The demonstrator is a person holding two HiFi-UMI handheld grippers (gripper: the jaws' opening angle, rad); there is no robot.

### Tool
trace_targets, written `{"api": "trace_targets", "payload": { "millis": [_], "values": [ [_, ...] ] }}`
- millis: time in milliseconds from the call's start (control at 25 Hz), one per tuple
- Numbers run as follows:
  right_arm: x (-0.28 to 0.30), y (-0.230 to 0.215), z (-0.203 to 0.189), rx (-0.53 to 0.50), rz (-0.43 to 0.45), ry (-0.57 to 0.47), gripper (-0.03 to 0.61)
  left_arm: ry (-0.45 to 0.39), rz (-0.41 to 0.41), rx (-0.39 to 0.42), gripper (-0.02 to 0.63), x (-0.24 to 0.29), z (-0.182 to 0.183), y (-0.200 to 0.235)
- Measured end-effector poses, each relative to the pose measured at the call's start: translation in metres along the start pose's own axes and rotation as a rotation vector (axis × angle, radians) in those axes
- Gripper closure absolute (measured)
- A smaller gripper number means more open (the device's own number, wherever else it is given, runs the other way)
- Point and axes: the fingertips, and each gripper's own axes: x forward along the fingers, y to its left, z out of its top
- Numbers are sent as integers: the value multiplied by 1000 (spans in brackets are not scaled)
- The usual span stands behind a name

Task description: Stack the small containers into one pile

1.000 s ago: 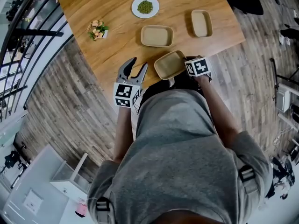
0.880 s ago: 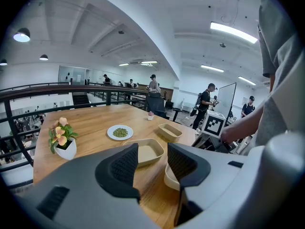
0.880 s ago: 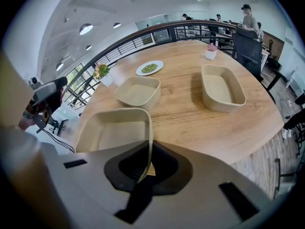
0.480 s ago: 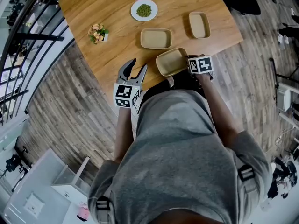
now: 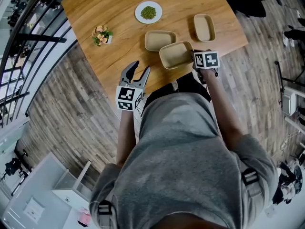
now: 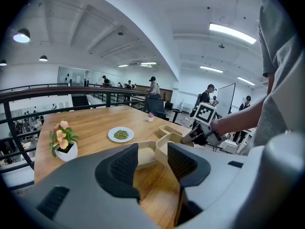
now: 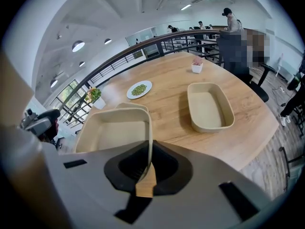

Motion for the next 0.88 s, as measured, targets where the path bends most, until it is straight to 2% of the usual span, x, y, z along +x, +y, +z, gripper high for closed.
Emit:
{"api": "trace_targets", "payload": {
  "millis": [880],
  "values": [
    [43,34,47,193,82,-66,560,42,14,-14,411,0,-7,12]
  ]
}}
